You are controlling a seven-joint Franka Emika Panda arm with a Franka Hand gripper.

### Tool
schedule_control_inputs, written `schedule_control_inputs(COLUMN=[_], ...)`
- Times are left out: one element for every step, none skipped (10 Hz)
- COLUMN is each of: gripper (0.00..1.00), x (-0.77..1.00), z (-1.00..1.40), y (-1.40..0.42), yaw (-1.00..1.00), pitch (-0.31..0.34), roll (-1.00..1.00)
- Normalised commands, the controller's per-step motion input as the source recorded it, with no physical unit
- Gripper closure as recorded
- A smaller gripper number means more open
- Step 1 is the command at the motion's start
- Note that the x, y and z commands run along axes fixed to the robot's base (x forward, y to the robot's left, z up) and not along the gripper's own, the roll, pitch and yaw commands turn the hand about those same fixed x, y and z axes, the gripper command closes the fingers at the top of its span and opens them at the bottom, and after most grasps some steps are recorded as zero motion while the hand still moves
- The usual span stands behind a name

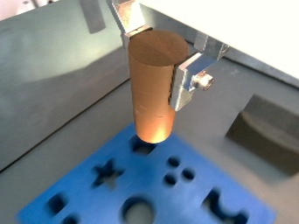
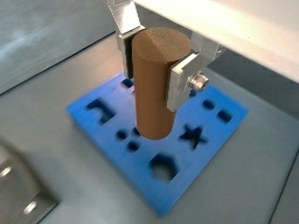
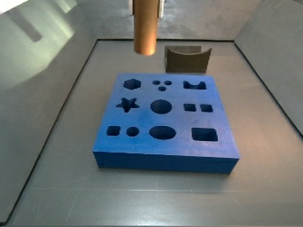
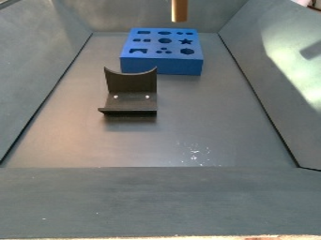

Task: Pick up the round object. Move to above the board. Insert the round object.
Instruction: Move to above the board, then insert the round object.

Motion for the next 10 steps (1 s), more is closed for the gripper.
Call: schedule_control_inputs(gripper=[1.0, 1.0, 1.0, 1.0, 1.0, 1.0, 1.0, 1.0, 1.0, 1.0], x=[0.09, 0.09, 0.08, 0.06, 0.03, 0.23, 0.49, 0.48, 0.45, 0.32], z=[0.03, 0.01, 0.01, 0.01, -0.07, -0.08, -0.22, -0.4, -0.51, -0.53], y=[-0.88, -0.51, -0.31, -0.17, 0.0, 0.0, 0.0, 0.0, 0.0, 0.0], yaw=[0.01, 0.01, 0.01, 0.01, 0.0, 0.0, 0.0, 0.0, 0.0, 0.0], pitch=[0.101, 0.123, 0.125, 0.116, 0.0, 0.014, 0.069, 0.071, 0.083, 0.031], roll=[0.03, 0.06, 0.08, 0.1, 0.0, -0.03, -0.03, -0.01, -0.01, 0.0])
